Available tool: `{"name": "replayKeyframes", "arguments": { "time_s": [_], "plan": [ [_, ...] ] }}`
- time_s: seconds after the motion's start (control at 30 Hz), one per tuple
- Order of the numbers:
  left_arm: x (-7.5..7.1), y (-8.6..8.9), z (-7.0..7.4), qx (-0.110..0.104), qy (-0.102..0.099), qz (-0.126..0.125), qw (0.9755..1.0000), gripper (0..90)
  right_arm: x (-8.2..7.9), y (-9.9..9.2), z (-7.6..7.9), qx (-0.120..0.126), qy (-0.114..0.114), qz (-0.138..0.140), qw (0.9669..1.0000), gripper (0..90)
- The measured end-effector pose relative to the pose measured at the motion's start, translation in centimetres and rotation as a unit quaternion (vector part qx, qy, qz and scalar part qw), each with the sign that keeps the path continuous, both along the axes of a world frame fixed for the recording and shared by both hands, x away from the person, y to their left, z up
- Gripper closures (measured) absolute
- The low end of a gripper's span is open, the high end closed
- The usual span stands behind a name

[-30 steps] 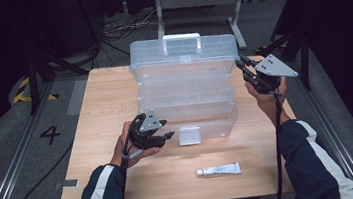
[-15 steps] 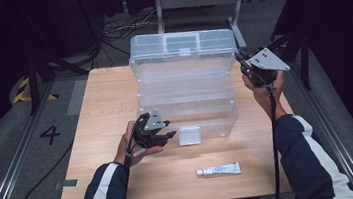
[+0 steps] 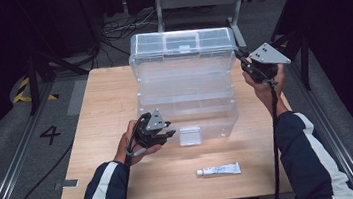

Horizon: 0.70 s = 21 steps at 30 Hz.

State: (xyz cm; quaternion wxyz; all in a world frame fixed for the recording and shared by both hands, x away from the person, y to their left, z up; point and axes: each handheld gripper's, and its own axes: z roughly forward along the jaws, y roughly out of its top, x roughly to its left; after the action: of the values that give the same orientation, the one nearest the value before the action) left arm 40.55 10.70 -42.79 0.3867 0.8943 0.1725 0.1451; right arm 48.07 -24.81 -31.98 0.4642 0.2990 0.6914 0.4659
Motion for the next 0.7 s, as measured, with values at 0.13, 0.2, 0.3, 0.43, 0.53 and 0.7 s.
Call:
{"name": "replayKeyframes", "arguments": {
  "time_s": [0.13,0.2,0.3,0.43,0.53,0.7],
  "plan": [
    [-0.5,0.1,0.1,0.004,0.002,-0.009,0.9999,65.9,-0.7,-0.3,0.1,0.007,0.002,0.002,1.0,83.9],
    [-0.8,0.1,0.1,0.005,0.003,-0.011,0.9999,66.3,-1.0,-0.4,0.2,0.006,0.003,0.0,1.0,84.0],
    [-1.0,0.2,0.1,0.007,0.005,-0.014,0.9999,66.5,-1.0,-0.4,0.3,0.007,0.005,0.0,1.0,84.0],
    [-1.2,0.2,0.1,0.006,0.002,-0.013,0.9999,66.7,-0.3,-0.2,0.8,0.002,0.015,-0.005,0.9999,84.5],
    [-1.2,0.2,0.0,0.005,0.001,-0.013,0.9999,66.7,0.2,-0.2,1.0,0.0,0.02,-0.005,0.9998,84.7],
    [-1.3,0.2,0.0,0.004,-0.003,-0.015,0.9999,66.9,1.2,-0.2,1.3,0.01,0.032,-0.009,0.9994,84.9]
  ]
}}
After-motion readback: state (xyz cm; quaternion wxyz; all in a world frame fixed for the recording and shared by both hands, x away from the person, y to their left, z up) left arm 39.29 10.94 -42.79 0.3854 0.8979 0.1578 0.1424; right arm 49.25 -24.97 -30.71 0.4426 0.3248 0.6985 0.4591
